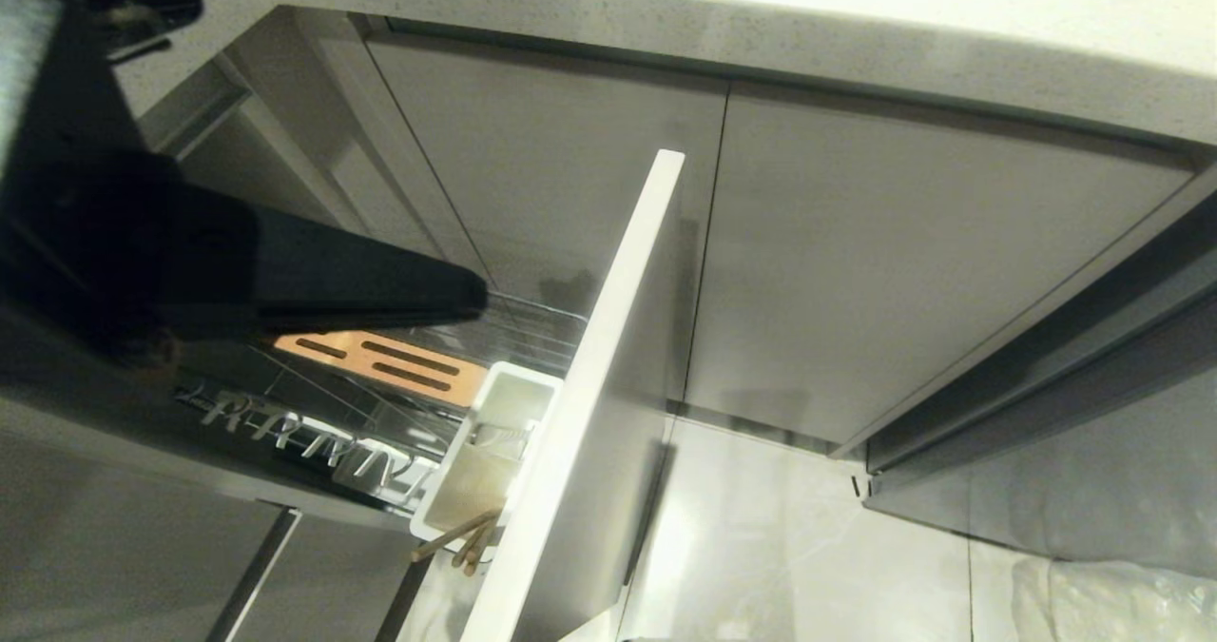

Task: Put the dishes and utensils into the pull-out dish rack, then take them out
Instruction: Close the cupboard

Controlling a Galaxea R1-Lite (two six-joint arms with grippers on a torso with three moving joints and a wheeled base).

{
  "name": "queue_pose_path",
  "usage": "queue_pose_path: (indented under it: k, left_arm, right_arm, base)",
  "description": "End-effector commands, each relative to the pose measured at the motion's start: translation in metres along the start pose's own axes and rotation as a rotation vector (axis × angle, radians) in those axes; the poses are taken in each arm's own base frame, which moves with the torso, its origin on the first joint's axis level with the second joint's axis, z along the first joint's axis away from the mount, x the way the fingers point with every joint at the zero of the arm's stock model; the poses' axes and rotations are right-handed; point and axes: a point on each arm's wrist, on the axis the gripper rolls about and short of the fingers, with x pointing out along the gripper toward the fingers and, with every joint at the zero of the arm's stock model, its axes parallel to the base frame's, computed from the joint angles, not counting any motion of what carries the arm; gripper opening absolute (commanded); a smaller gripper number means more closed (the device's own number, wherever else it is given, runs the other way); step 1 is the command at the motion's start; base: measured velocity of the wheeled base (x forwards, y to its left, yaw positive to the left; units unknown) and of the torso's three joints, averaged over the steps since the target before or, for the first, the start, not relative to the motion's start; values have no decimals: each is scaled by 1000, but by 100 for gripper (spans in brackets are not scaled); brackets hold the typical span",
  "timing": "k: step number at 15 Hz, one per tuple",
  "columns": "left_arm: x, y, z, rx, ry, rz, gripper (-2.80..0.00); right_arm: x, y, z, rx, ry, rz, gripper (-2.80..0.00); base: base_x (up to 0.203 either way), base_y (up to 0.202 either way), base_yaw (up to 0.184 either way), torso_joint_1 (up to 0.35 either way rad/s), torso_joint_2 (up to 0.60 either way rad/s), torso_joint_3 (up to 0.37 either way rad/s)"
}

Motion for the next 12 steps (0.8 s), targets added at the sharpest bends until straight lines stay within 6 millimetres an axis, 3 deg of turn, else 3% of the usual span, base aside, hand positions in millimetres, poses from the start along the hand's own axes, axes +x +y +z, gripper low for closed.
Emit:
queue_pose_path:
  k: [1, 5, 9, 12]
  left_arm:
    - [37, -3, -8, 9, 108, 35, -280]
    - [68, -6, -23, 33, 242, 82, -280]
    - [82, -4, -26, 40, 274, 133, -280]
    - [90, 0, -28, 69, 301, 299, -280]
  right_arm:
    - [0, 0, 0, 0, 0, 0, -280]
    - [0, 0, 0, 0, 0, 0, -280]
    - [0, 0, 0, 0, 0, 0, -280]
    - [0, 0, 0, 0, 0, 0, -280]
  base:
    - [0, 0, 0, 0, 0, 0]
    - [0, 0, 0, 0, 0, 0]
    - [0, 0, 0, 0, 0, 0]
    - [0, 0, 0, 0, 0, 0]
